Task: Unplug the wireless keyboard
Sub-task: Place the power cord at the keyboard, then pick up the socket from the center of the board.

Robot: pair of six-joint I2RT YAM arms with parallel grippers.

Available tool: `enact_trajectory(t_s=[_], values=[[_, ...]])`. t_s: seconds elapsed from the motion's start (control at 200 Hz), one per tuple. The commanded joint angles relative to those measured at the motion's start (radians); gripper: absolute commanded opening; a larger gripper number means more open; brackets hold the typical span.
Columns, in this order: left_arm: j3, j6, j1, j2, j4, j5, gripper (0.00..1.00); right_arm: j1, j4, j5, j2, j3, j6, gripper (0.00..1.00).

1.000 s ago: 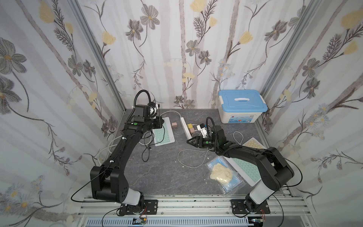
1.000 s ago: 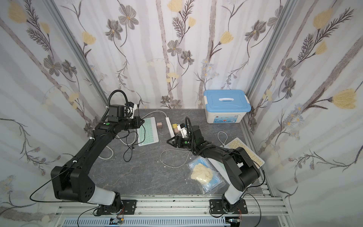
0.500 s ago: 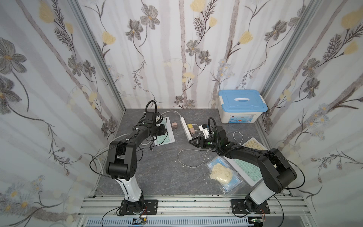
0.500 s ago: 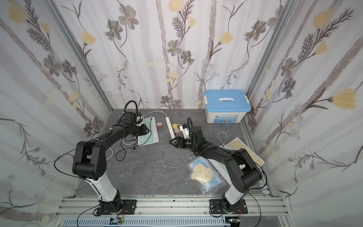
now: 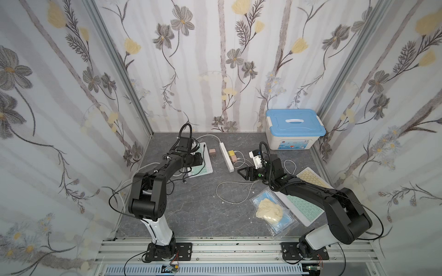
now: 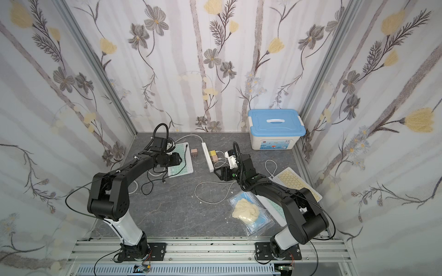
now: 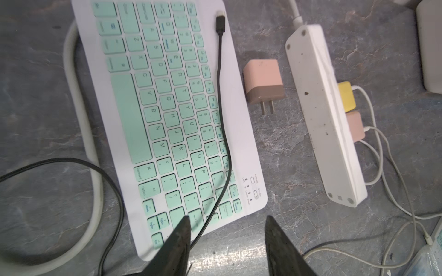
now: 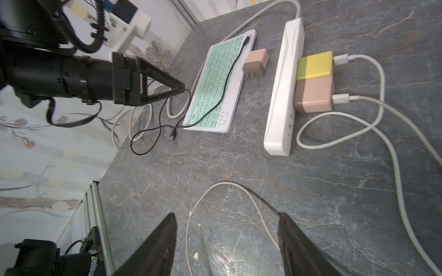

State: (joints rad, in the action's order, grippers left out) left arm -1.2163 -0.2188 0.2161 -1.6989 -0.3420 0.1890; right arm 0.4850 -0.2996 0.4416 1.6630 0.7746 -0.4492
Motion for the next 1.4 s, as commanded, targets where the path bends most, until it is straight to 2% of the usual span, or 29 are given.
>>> enact_trajectory(t_s=[0.0, 0.09, 0.23, 0.385, 0.495, 0.634, 0.879, 1.074, 1.169, 1.294, 1.399], values=[[0.014, -0.010, 0.064, 0.098, -0.020, -0.125, 0.55, -0.017, -0.145, -0.055, -0.021, -0.061, 0.088, 0.68], [0.042, -0.025, 0.130, 0.188, -0.041, -0.192, 0.58, -0.032, -0.182, -0.069, -0.028, -0.098, 0.101, 0.68], [0.111, -0.040, 0.167, 0.317, -0.025, -0.234, 0.64, -0.042, -0.194, -0.082, -0.029, -0.127, 0.092, 0.68], [0.165, -0.034, 0.167, 0.410, -0.053, -0.241, 0.76, -0.010, -0.029, -0.088, 0.031, -0.027, 0.058, 0.68], [0.158, -0.005, 0.154, 0.429, -0.124, -0.174, 0.86, 0.067, 0.133, -0.188, 0.117, 0.118, 0.066, 0.68], [0.194, -0.003, 0.125, 0.436, -0.137, -0.053, 1.00, 0.117, 0.167, -0.246, 0.222, 0.229, 0.022, 0.67], [0.208, -0.008, 0.060, 0.436, -0.142, 0.084, 1.00, 0.124, 0.299, -0.331, 0.399, 0.431, 0.020, 0.63], [0.234, -0.082, 0.025, 0.435, -0.076, 0.141, 1.00, 0.126, 0.315, -0.333, 0.467, 0.492, 0.008, 0.62], [0.204, -0.080, 0.018, 0.434, -0.084, 0.128, 1.00, 0.133, 0.315, -0.322, 0.494, 0.510, 0.000, 0.60], [0.120, 0.009, 0.019, 0.388, -0.154, 0.112, 1.00, 0.151, 0.325, -0.346, 0.527, 0.548, 0.009, 0.58], [0.140, -0.040, -0.007, 0.371, -0.120, 0.119, 1.00, 0.160, 0.327, -0.360, 0.568, 0.591, 0.011, 0.53]])
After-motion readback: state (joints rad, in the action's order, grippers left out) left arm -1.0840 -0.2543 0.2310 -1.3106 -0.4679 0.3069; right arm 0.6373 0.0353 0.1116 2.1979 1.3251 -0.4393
